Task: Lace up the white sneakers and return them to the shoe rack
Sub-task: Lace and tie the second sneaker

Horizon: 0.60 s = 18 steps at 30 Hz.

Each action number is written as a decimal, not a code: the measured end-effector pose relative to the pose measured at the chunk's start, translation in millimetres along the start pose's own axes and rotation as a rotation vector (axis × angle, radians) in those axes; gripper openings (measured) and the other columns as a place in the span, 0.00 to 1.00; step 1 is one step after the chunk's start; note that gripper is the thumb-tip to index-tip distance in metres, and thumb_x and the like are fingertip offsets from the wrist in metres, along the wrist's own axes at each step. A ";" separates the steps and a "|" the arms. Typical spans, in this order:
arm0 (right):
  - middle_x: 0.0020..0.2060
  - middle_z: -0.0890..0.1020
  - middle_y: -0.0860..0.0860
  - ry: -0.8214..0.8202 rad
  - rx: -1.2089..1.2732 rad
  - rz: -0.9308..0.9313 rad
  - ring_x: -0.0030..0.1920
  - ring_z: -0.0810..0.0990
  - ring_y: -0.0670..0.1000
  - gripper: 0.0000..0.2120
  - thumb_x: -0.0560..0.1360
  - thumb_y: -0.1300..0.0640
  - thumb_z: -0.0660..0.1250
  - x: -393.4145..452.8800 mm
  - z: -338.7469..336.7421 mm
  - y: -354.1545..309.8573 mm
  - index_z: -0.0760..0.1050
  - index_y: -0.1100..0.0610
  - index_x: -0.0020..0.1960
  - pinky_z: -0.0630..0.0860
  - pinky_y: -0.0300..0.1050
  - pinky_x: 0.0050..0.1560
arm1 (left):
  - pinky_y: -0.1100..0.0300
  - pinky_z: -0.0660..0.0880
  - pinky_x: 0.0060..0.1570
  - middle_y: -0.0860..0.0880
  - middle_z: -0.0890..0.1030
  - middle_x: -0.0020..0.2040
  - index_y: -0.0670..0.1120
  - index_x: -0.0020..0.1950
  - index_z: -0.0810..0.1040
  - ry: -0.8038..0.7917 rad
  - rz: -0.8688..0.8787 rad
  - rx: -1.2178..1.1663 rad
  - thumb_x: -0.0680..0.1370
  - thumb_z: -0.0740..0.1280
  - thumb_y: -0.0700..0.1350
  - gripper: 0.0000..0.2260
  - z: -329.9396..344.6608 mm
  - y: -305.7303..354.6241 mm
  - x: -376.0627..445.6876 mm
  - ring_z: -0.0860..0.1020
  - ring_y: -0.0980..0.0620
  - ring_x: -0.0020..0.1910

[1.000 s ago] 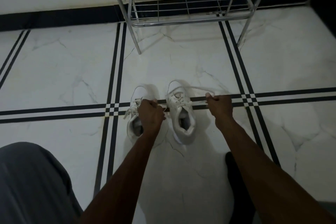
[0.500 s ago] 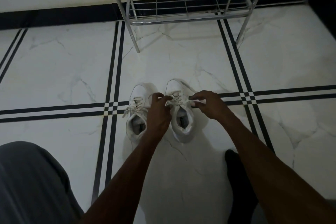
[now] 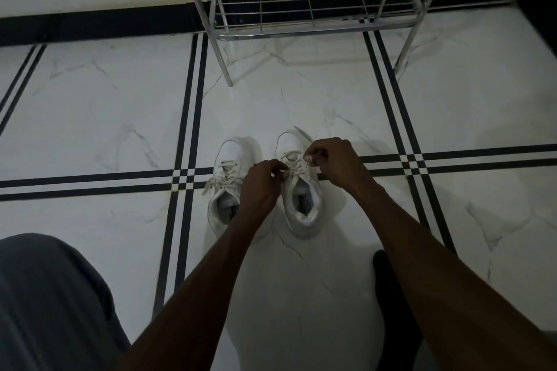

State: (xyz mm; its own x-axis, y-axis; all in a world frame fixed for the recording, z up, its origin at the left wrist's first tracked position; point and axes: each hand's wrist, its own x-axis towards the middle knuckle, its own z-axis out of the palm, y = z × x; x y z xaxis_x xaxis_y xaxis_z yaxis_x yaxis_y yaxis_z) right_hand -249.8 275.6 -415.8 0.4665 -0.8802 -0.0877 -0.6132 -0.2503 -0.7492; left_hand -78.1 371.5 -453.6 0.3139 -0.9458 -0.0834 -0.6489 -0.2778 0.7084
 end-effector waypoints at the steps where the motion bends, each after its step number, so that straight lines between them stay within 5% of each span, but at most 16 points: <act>1: 0.36 0.87 0.51 0.007 -0.006 0.006 0.38 0.86 0.48 0.04 0.75 0.61 0.71 1.2 2.3 1.1 0.86 0.56 0.44 0.84 0.50 0.43 | 0.48 0.80 0.49 0.48 0.85 0.50 0.48 0.57 0.85 -0.002 0.006 0.026 0.81 0.69 0.44 0.08 0.4 0.8 -0.8 0.83 0.45 0.47; 5: 0.36 0.87 0.50 0.054 -0.052 0.051 0.36 0.85 0.47 0.04 0.75 0.58 0.73 -4.0 6.0 14.3 0.86 0.54 0.44 0.84 0.50 0.42 | 0.48 0.78 0.44 0.45 0.83 0.54 0.47 0.60 0.81 0.032 0.128 0.289 0.81 0.66 0.41 0.09 0.8 3.5 -9.1 0.81 0.42 0.54; 10: 0.38 0.88 0.50 0.063 -0.096 0.129 0.37 0.86 0.47 0.04 0.74 0.56 0.74 -19.5 5.8 28.1 0.87 0.54 0.46 0.84 0.49 0.42 | 0.52 0.72 0.30 0.44 0.83 0.46 0.43 0.49 0.81 0.047 0.254 0.566 0.66 0.72 0.31 0.13 -2.5 3.7 -24.5 0.82 0.39 0.45; 18: 0.43 0.88 0.56 0.102 -0.208 0.188 0.43 0.86 0.56 0.06 0.74 0.61 0.72 -27.1 15.8 27.7 0.87 0.57 0.48 0.82 0.48 0.45 | 0.54 0.65 0.37 0.48 0.83 0.54 0.46 0.52 0.82 0.031 0.132 0.605 0.72 0.69 0.36 0.11 -13.1 5.3 -22.3 0.80 0.42 0.53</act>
State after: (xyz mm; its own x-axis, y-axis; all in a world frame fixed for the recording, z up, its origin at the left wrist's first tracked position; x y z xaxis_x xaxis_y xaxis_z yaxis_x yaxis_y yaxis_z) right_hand -269.3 298.9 -444.5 0.2723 -0.9523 -0.1376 -0.8054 -0.1473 -0.5742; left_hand -79.4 393.2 -438.9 0.2183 -0.9759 0.0046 -0.9587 -0.2136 0.1876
